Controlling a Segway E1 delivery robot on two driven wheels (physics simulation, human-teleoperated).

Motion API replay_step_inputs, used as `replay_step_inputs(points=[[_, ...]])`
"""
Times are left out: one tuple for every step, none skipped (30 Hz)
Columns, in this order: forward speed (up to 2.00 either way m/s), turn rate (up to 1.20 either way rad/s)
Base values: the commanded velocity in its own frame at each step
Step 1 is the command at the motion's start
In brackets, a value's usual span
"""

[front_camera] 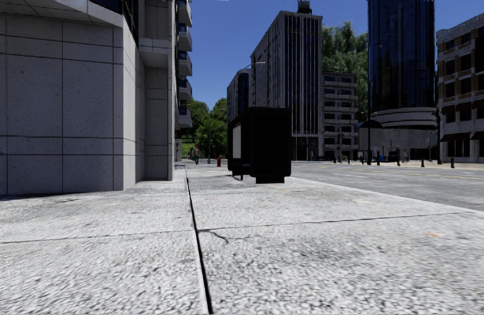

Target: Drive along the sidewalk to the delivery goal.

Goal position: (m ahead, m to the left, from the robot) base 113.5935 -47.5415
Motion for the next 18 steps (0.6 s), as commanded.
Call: replay_step_inputs(points=[[2.00,1.02],[2.00,0.03],[2.00,0.00],[2.00,0.00],[2.00,0.00],[2.00,0.00],[2.00,0.00],[2.00,0.00],[2.00,0.00],[2.00,0.00],[2.00,0.00],[2.00,0.00],[2.00,0.00],[2.00,0.00],[2.00,0.00],[2.00,0.00],[2.00,0.00],[2.00,0.00]])
